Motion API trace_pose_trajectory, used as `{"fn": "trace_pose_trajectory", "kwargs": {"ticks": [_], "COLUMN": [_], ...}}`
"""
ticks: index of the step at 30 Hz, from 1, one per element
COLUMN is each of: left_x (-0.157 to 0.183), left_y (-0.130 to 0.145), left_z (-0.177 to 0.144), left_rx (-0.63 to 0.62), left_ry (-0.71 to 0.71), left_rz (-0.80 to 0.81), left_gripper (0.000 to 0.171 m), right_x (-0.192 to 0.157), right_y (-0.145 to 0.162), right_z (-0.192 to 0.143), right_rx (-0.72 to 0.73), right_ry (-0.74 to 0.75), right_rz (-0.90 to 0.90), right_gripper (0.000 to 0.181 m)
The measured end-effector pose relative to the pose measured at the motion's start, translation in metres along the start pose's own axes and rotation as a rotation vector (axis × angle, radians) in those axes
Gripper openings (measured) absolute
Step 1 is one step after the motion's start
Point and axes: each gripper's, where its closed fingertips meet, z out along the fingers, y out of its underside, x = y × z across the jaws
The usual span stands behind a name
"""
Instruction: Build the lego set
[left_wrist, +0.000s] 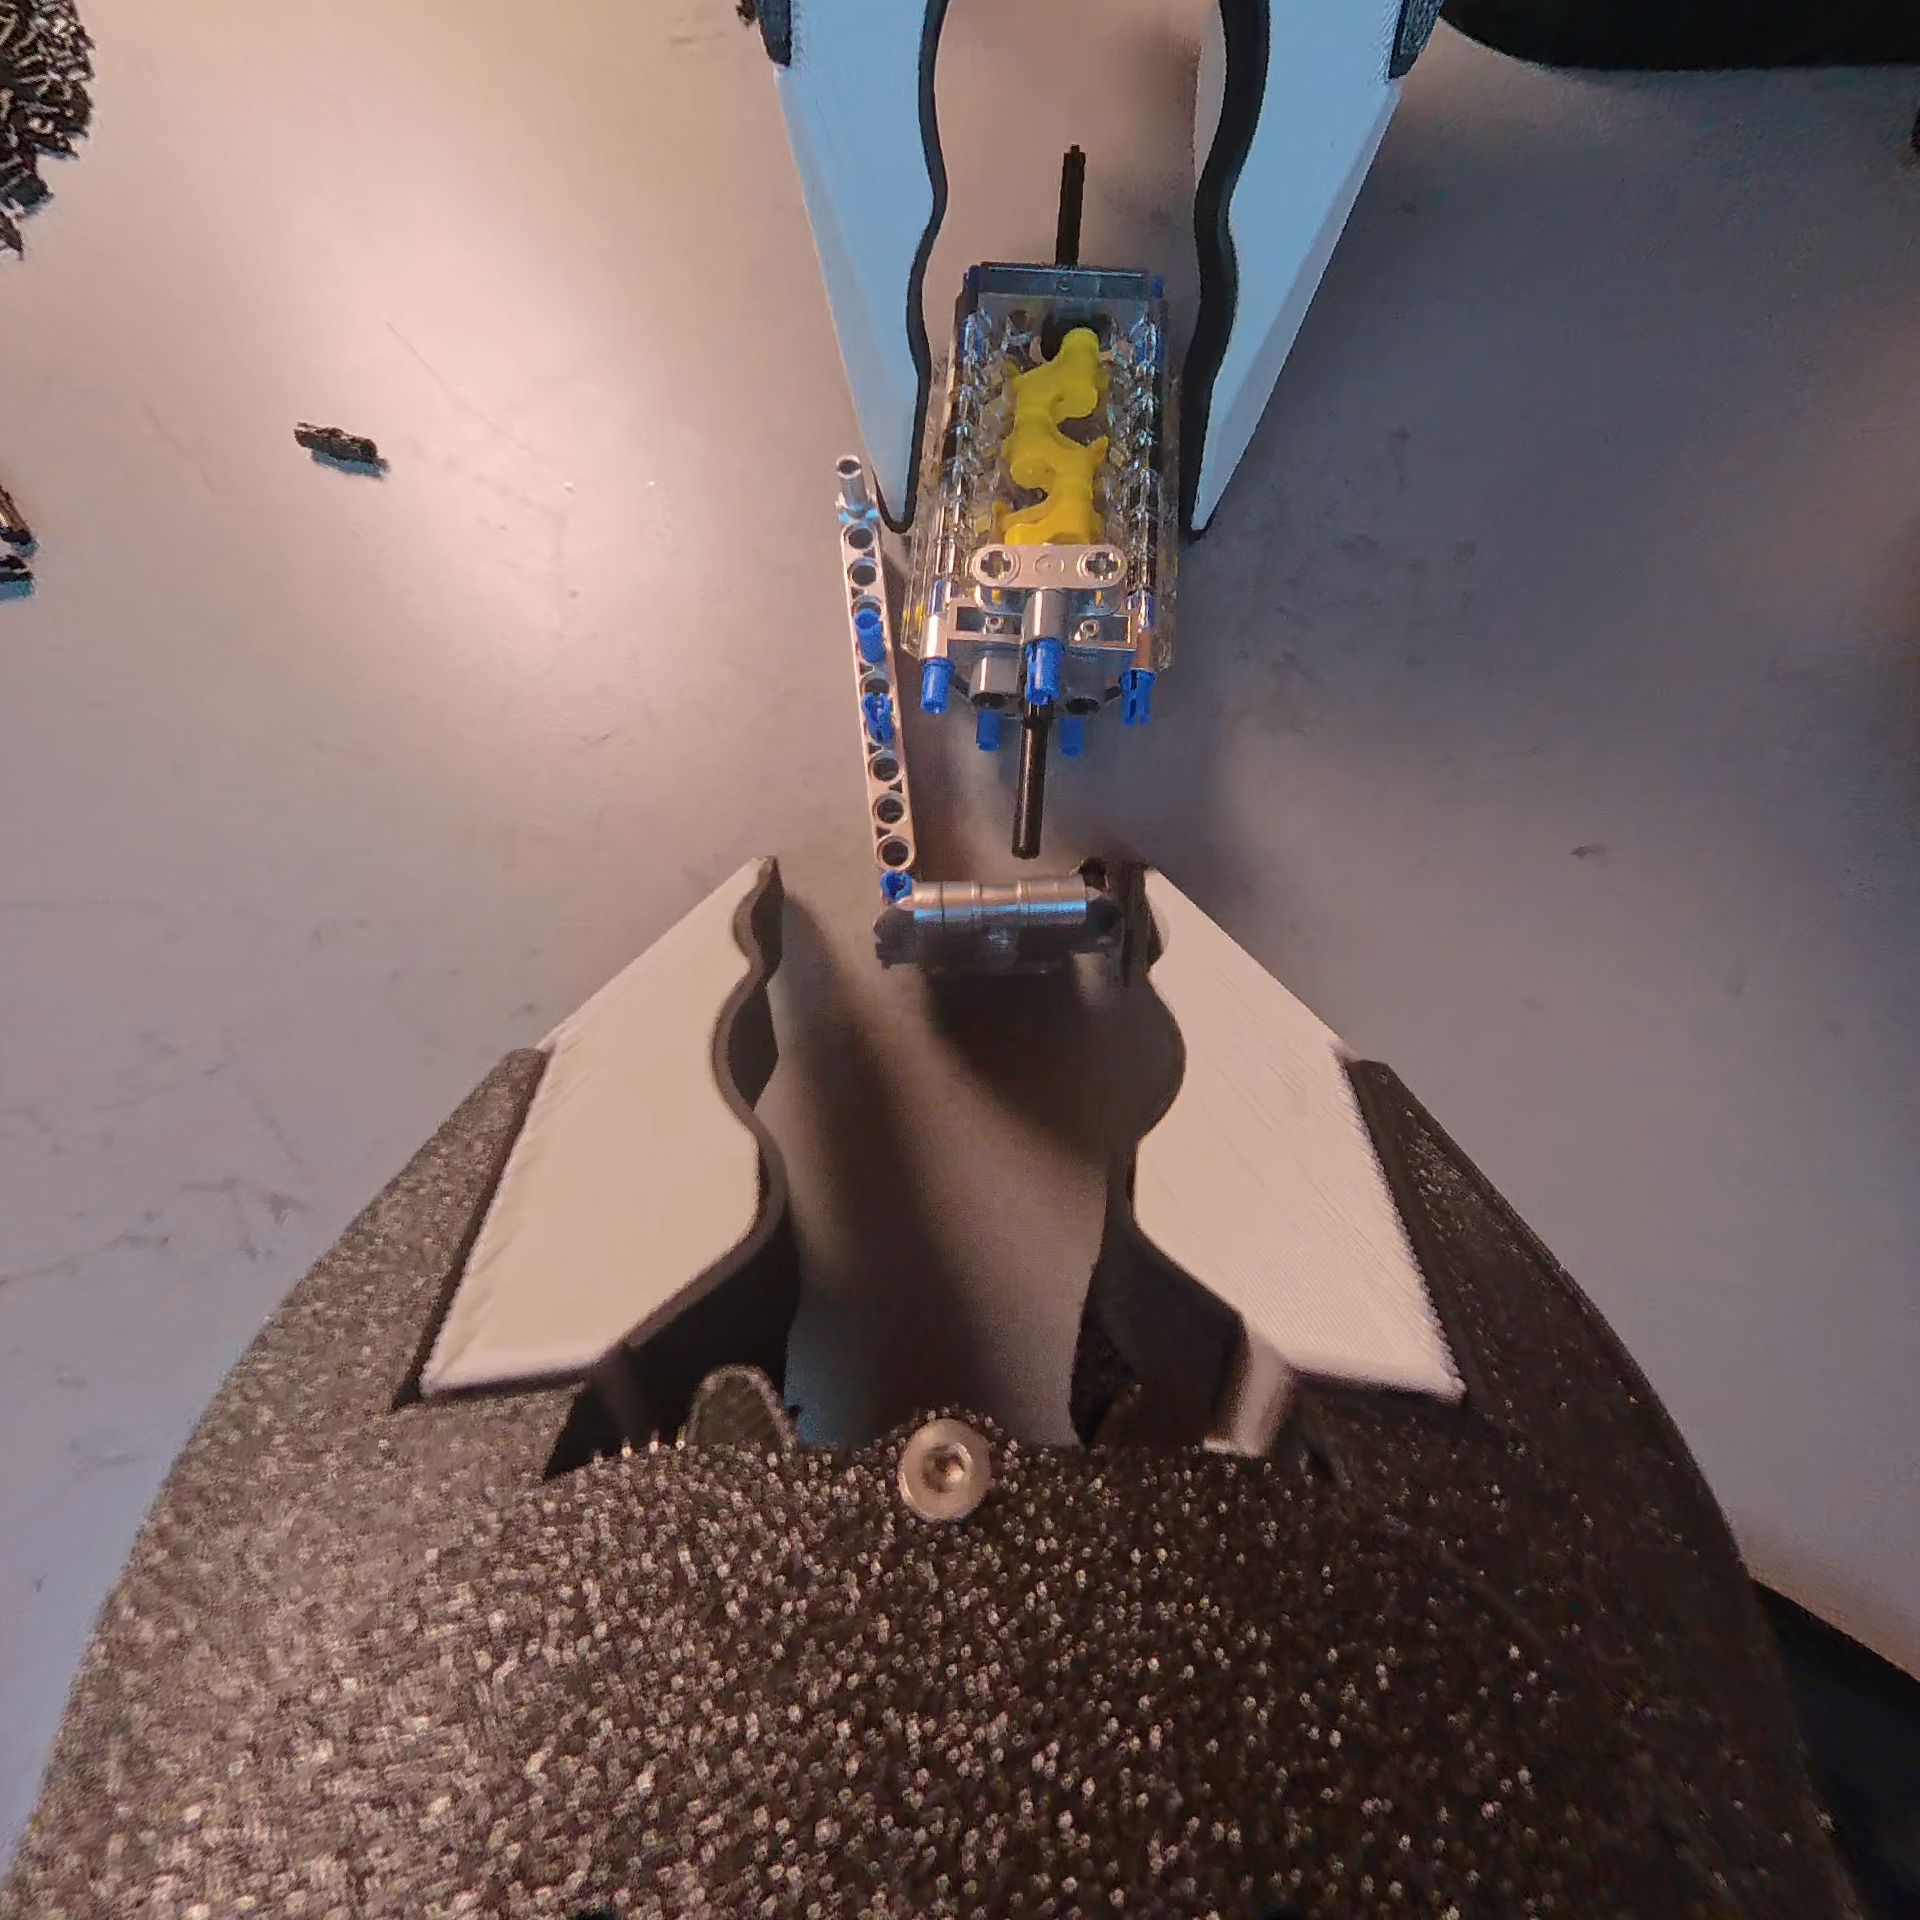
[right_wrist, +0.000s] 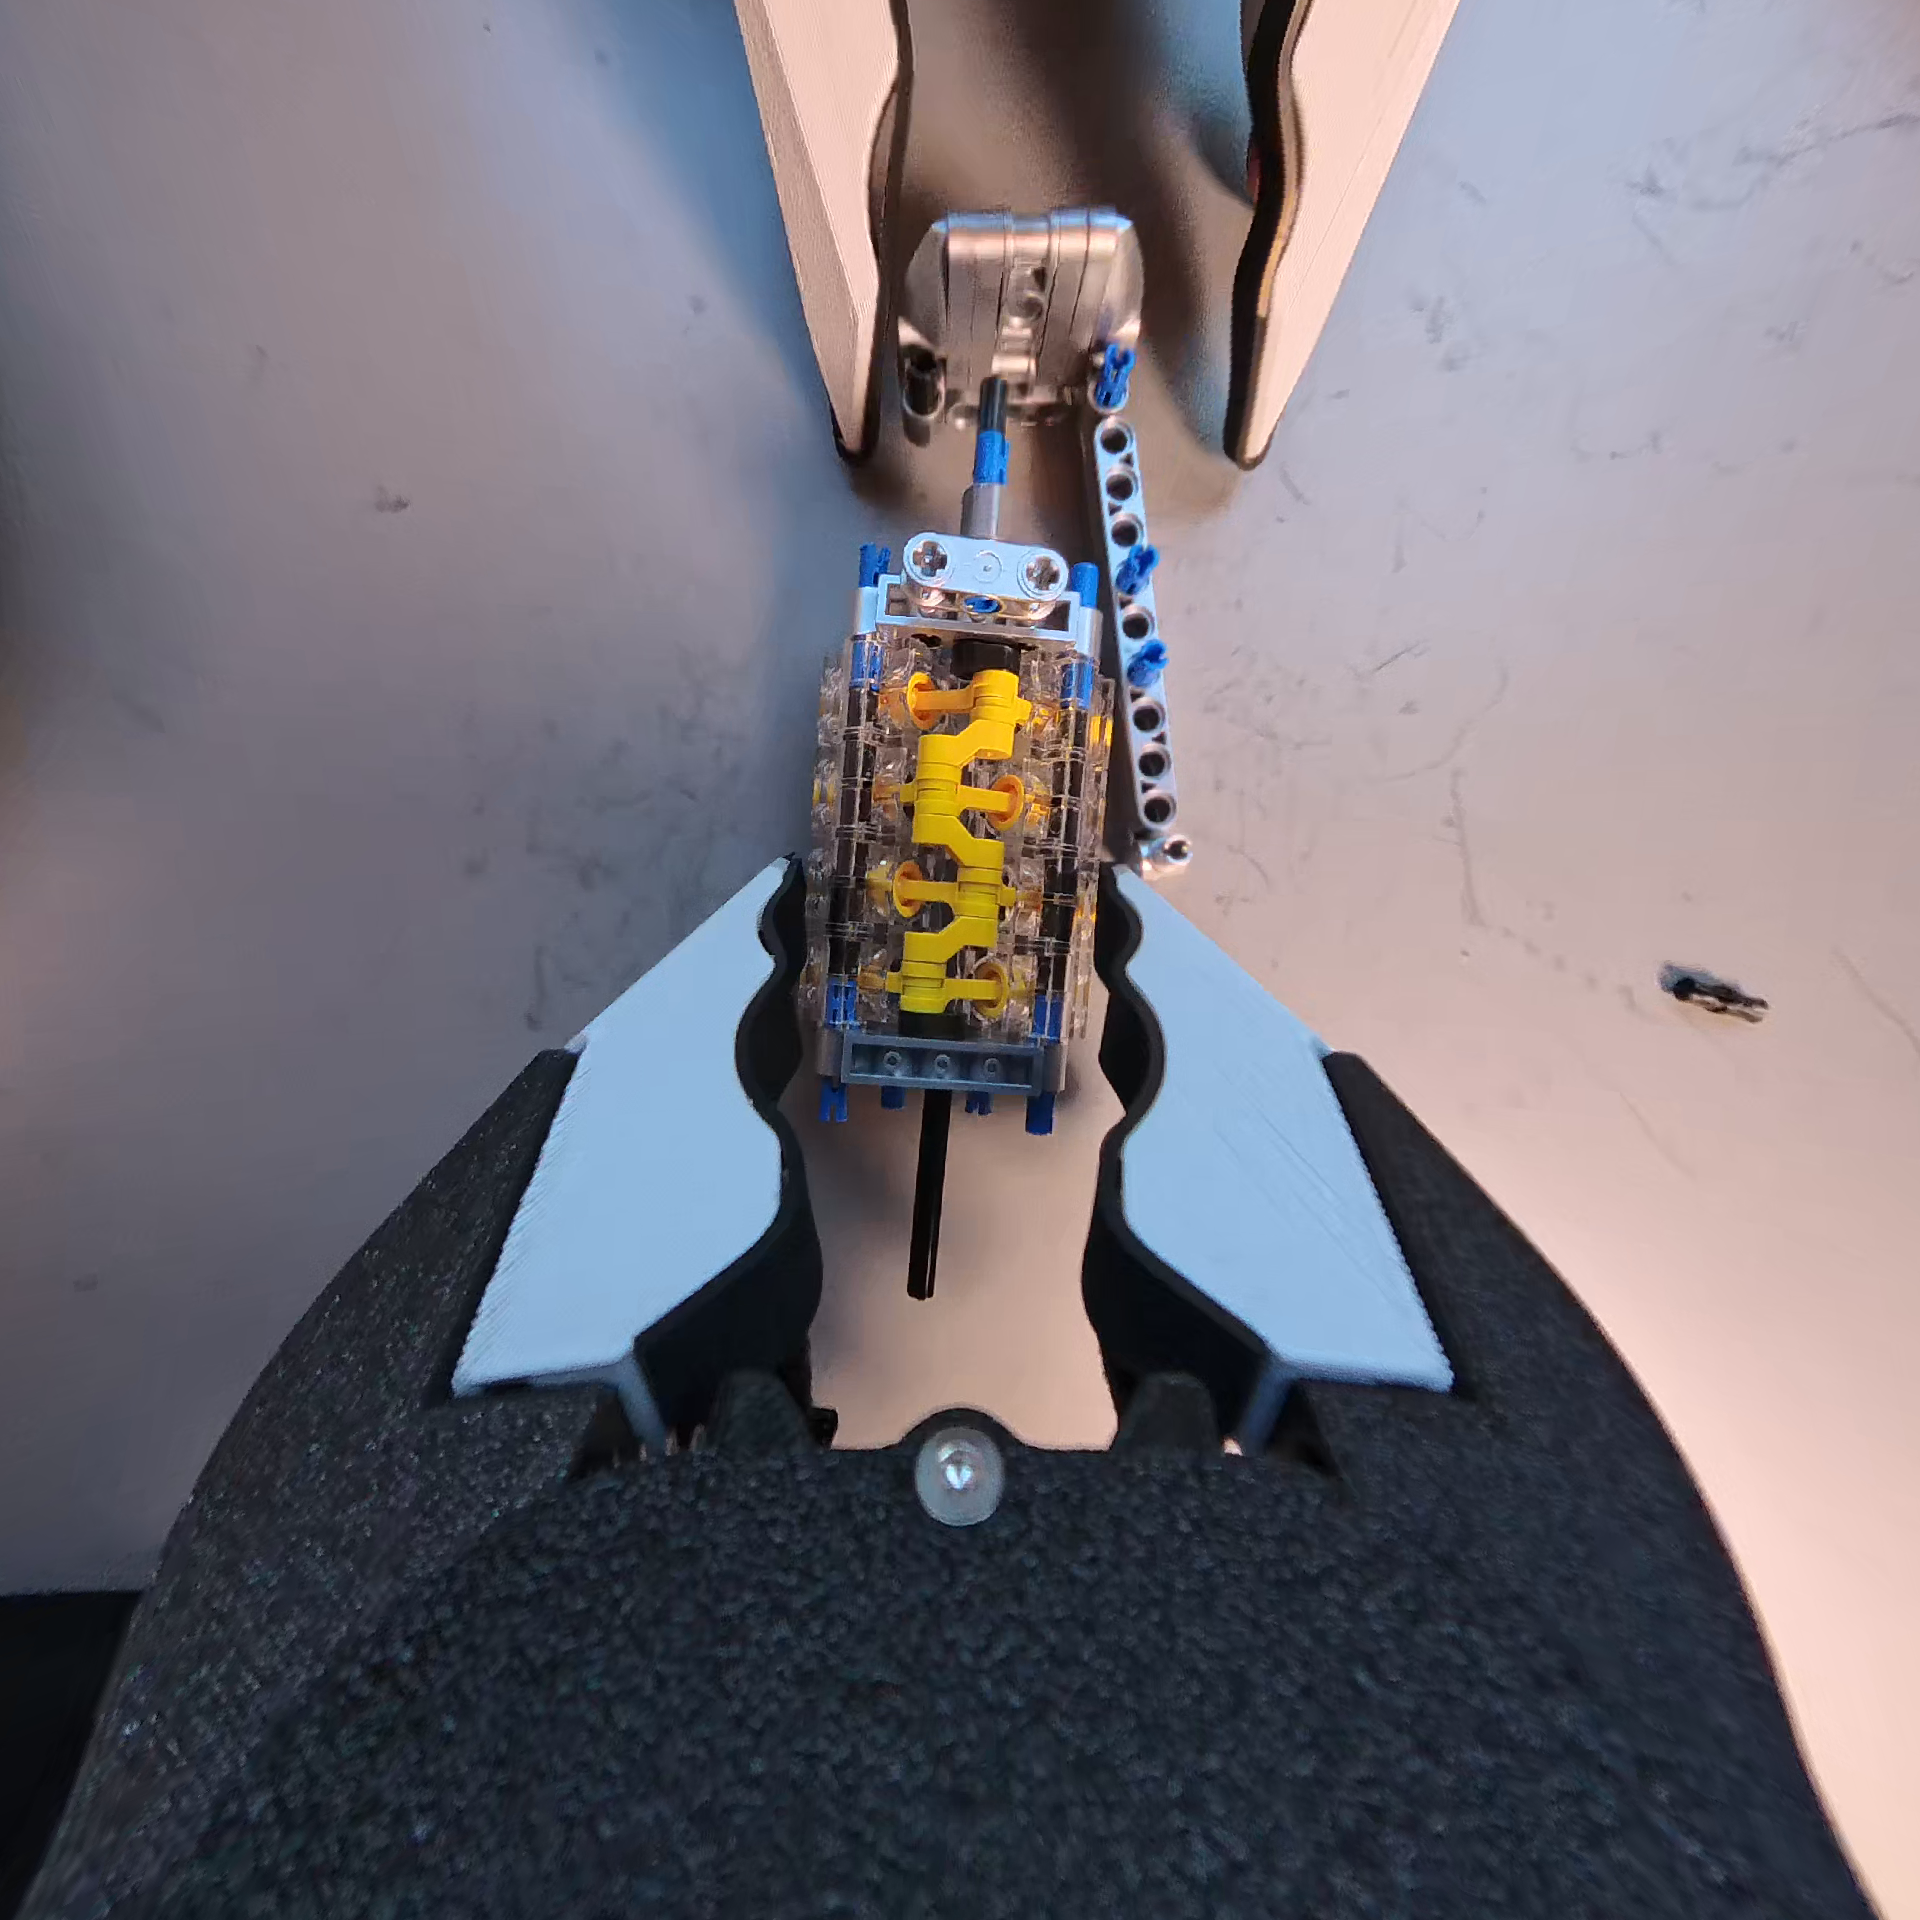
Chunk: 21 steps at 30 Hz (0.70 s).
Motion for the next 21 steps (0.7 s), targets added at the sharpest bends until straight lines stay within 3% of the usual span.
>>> {"fn": "trace_pose_trajectory", "kwargs": {"ticks": [6,12,17,21], "left_x": [0.003,0.005,0.004,0.003], "left_y": [0.006,0.005,0.006,-0.002], "left_z": [-0.018,-0.011,-0.011,-0.02], "left_rx": [-0.015,-0.029,-0.031,0.053], "left_ry": [-0.051,-0.093,-0.092,-0.081], "left_rz": [-0.06,-0.069,-0.038,-0.03], "left_gripper": [0.061,0.042,0.042,0.042], "right_x": [0.0,0.002,0.004,0.002], "right_y": [-0.01,-0.012,-0.01,-0.009], "right_z": [0.006,0.007,-0.001,-0.003], "right_rx": [0.043,0.049,0.089,0.13], "right_ry": [0.0,-0.007,0.033,0.06], "right_rz": [-0.003,-0.044,-0.057,-0.046], "right_gripper": [0.055,0.055,0.054,0.053]}}
